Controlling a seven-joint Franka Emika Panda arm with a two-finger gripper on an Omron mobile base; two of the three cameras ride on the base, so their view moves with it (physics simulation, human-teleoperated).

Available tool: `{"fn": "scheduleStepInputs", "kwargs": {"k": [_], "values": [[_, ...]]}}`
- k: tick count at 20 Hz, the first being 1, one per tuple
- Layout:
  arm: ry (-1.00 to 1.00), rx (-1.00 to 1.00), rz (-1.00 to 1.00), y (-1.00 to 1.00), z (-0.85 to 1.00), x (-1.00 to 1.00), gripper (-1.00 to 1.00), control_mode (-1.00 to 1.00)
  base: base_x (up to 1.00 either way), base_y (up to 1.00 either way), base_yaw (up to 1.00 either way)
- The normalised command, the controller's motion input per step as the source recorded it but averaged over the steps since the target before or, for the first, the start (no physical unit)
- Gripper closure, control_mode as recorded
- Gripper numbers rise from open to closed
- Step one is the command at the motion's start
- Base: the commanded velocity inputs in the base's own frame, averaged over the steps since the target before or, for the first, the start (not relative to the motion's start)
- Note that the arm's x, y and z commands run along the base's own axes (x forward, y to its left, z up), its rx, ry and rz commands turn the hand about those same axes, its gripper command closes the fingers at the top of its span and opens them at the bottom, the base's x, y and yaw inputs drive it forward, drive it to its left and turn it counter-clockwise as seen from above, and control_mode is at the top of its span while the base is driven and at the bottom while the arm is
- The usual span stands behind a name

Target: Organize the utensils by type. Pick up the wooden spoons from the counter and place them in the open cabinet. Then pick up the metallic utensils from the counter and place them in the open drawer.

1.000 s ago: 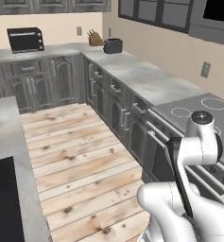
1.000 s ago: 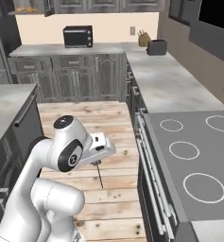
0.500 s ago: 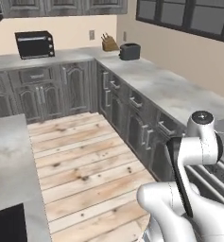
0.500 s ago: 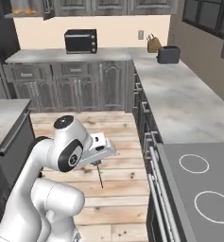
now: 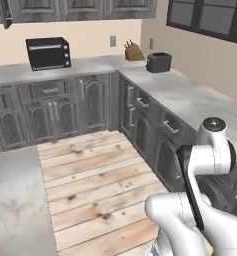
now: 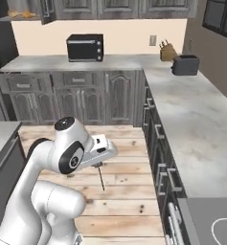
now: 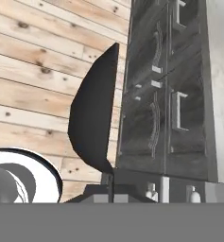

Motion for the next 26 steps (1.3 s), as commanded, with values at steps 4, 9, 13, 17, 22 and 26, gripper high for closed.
{"fn": "scheduleStepInputs", "kwargs": {"k": [4, 9, 13, 17, 22, 26], "values": [[0.0, 0.0, 0.0, 0.0, 0.0, 0.0, 1.0, 1.0, 1.0, 0.34, 0.14], [0.0, 0.0, 0.0, 0.0, 0.0, 0.0, 1.0, 1.0, 1.0, 0.3, 0.19], [0.0, 0.0, 0.0, 0.0, 0.0, 0.0, 1.0, 1.0, 1.0, 0.27, 0.24], [0.0, 0.0, 0.0, 0.0, 0.0, 0.0, 1.0, 1.0, 1.0, 0.21, 0.31], [0.0, 0.0, 0.0, 0.0, 0.0, 0.0, 1.0, 1.0, 1.0, 0.13, 0.36], [0.0, 0.0, 0.0, 0.0, 0.0, 0.0, 1.0, 1.0, 1.0, 0.03, 0.45]]}}
